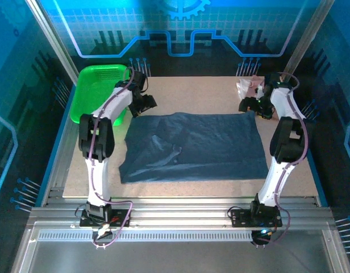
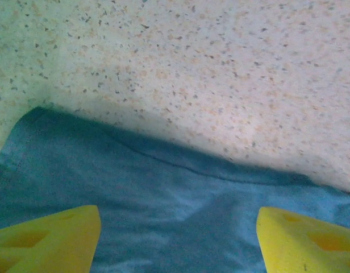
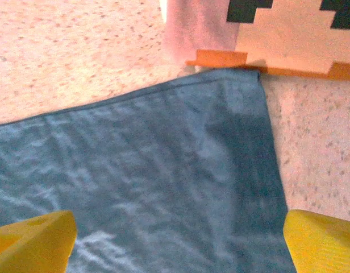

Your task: Fold and stack the t-shirts

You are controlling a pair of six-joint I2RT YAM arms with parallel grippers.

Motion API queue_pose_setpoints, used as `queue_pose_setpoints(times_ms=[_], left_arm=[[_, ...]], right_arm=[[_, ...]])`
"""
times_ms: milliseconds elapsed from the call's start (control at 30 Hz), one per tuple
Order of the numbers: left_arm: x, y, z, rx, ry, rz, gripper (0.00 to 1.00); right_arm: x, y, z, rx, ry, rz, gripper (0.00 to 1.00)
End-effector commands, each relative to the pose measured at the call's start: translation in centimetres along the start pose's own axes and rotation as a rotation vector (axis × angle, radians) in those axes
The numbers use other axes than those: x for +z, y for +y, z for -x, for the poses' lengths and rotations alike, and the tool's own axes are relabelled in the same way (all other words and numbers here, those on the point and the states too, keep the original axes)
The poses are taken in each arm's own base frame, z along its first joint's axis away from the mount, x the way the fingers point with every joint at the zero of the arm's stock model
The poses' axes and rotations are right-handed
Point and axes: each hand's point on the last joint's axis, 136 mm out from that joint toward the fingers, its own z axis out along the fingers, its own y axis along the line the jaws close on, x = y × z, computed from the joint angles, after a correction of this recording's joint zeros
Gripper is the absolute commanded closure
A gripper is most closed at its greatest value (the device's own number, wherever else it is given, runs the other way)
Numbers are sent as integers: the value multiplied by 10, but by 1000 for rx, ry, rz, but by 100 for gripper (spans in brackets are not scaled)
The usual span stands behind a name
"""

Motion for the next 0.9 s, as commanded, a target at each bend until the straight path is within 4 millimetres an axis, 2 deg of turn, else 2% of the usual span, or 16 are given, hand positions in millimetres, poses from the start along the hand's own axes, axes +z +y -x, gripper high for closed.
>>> queue_pose_setpoints(times_ms=[0, 267, 367, 500, 767, 833, 867], left_arm=[[2, 11, 14, 16, -17, 47, 28], [31, 43, 15, -29, -26, 147, 30], [34, 50, 18, -42, -42, 182, 31], [43, 49, 19, -48, -21, 193, 34], [62, 65, 3, -27, 54, 276, 37], [67, 66, 0, -24, 70, 273, 44], [69, 66, -1, -26, 77, 269, 51]], right_arm=[[14, -10, 5, -23, 35, -36, 7], [52, -16, 17, 21, 73, -34, 11], [52, -12, 21, 25, 59, -25, 11], [50, -10, 21, 24, 56, -24, 11], [37, 0, 21, 12, 34, -5, 11], [34, 4, 22, 7, 29, -5, 11], [32, 6, 22, 6, 26, -4, 11]])
